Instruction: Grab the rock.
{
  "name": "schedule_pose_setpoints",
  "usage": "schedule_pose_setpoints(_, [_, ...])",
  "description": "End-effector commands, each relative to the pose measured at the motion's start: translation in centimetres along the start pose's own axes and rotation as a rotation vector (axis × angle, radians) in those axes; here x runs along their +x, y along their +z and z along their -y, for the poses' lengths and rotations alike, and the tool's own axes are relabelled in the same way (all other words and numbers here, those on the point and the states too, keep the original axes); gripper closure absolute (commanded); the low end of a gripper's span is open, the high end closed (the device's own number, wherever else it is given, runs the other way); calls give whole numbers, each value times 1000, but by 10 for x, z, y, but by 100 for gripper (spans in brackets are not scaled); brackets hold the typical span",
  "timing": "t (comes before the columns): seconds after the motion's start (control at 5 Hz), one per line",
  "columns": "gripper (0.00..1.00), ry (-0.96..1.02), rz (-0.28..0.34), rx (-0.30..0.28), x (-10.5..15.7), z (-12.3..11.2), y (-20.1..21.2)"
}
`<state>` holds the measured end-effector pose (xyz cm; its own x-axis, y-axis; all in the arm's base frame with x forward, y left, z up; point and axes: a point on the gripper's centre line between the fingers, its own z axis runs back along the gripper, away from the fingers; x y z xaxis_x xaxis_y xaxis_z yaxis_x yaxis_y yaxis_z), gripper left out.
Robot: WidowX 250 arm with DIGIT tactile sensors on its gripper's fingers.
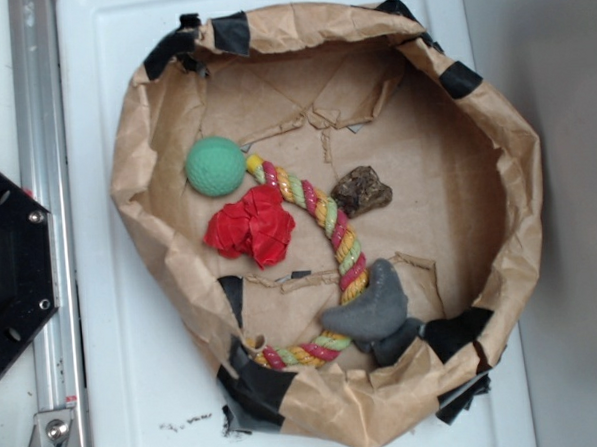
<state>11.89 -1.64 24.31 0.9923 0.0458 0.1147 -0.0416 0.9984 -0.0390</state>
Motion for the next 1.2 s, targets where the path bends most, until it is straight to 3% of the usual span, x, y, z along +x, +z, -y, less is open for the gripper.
schedule_pose_setpoints(0.0, [0, 0, 0, 0, 0, 0, 0])
schedule_pose_setpoints(0.2, [0, 64, 209, 36, 47, -26, -37])
schedule_pose_setpoints(0.4, [0, 177, 244, -45, 94, -30, -55])
schedule_pose_setpoints(0.6, [0, 254, 192, -47, 138, -32, -98])
schedule_pose_setpoints(0.8, [0, 261, 120, -13, 168, -24, -142])
schedule_pose_setpoints(1.0, [0, 279, 54, 16, 174, -20, -182])
